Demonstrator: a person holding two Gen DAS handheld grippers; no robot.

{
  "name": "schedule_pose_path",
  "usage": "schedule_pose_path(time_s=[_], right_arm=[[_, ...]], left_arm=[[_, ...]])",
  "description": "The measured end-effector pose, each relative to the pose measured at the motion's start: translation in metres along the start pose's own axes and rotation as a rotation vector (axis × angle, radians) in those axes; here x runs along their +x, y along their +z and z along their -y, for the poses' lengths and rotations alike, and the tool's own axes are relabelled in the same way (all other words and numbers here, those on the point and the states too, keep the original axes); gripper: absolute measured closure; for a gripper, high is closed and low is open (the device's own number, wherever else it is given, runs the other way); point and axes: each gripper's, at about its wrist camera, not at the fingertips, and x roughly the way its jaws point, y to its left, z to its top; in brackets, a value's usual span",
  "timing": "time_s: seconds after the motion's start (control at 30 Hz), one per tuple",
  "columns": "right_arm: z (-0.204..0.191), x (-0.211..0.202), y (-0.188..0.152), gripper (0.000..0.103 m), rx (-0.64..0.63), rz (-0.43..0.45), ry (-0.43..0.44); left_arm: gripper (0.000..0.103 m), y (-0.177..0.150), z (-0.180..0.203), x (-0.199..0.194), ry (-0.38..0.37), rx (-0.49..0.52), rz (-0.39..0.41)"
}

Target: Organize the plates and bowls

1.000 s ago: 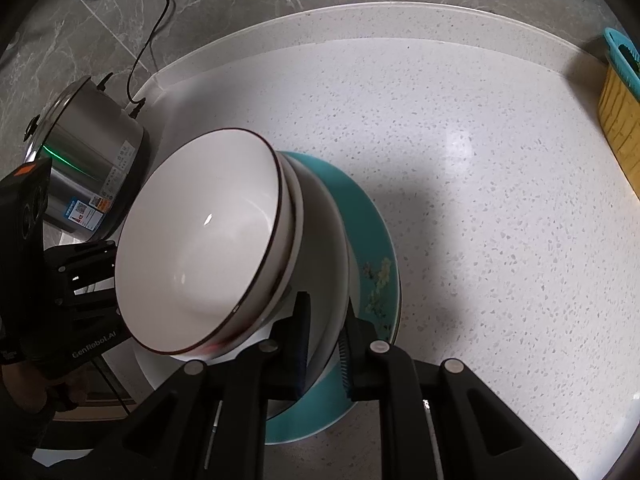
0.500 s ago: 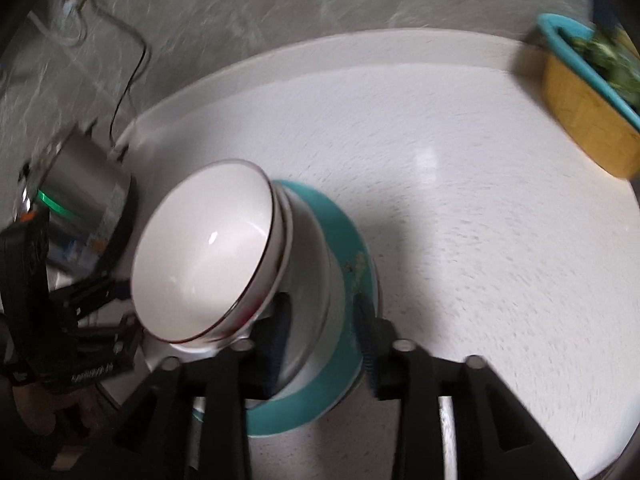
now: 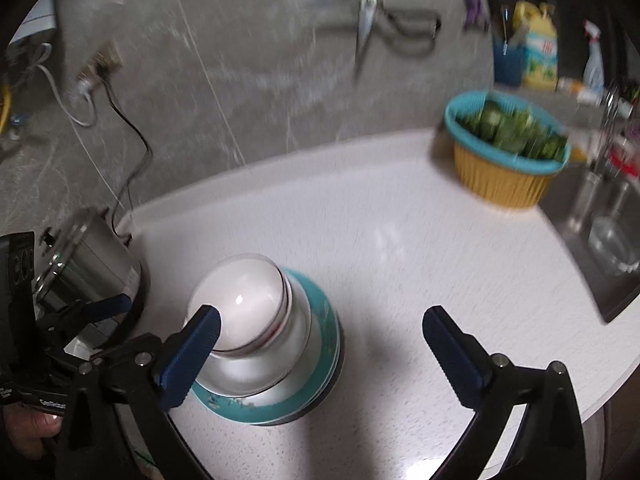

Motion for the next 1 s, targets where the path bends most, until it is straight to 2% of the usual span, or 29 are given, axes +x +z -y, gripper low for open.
schedule_pose_path(time_s=[0.1, 0.17, 0.27, 0.37, 0.5, 0.6, 0.7, 0.77, 0.87, 0.93, 1.0], right_arm=[[-0.004, -0.031, -0.007, 0.000, -0.006, 0.082, -0.007], [-0.007, -0.053, -0.014, 0.000, 0.004, 0.123, -0.010], [-0.016, -0.071, -0.019, 0.000, 0.010, 0.110, -0.047], [-0.026, -0.091, -0.022, 0.000, 0.024, 0.107, -0.086], [-0.045, -0.113, -0.023, 0.000, 0.046, 0.091, -0.256], [-0.058, -0.126, -0.024, 0.000, 0.089, 0.116, -0.343], [-0.062, -0.131, -0.025, 0.000, 0.221, 0.101, -0.318], [-0.066, -0.129, -0.025, 0.000, 0.283, 0.065, -0.348], [-0.085, -0.130, -0.025, 0.000, 0.281, 0.027, -0.400], [-0.097, -0.136, -0.024, 0.000, 0.270, 0.030, -0.431], [-0.108, -0.144, -0.022, 0.000, 0.266, 0.032, -0.442]], left_arm=[[0.000, -0.008, -0.002, -0.013, -0.104, -0.074, -0.028], [0.000, -0.012, 0.004, -0.021, -0.110, -0.074, -0.039], [0.000, -0.015, 0.015, -0.043, -0.171, -0.073, -0.021], [0.000, -0.020, 0.027, -0.065, -0.146, -0.018, 0.001], [0.000, -0.030, 0.032, -0.084, -0.096, 0.020, 0.003], [0.000, -0.033, 0.026, -0.096, -0.103, 0.046, 0.002], [0.000, -0.035, 0.019, -0.104, -0.061, 0.090, 0.006], [0.000, -0.037, 0.016, -0.115, -0.008, 0.125, 0.029], [0.000, -0.033, 0.007, -0.125, -0.035, 0.135, 0.019], [0.000, -0.029, 0.004, -0.132, -0.030, 0.141, 0.004], [0.000, -0.025, 0.001, -0.144, -0.063, 0.144, 0.009]])
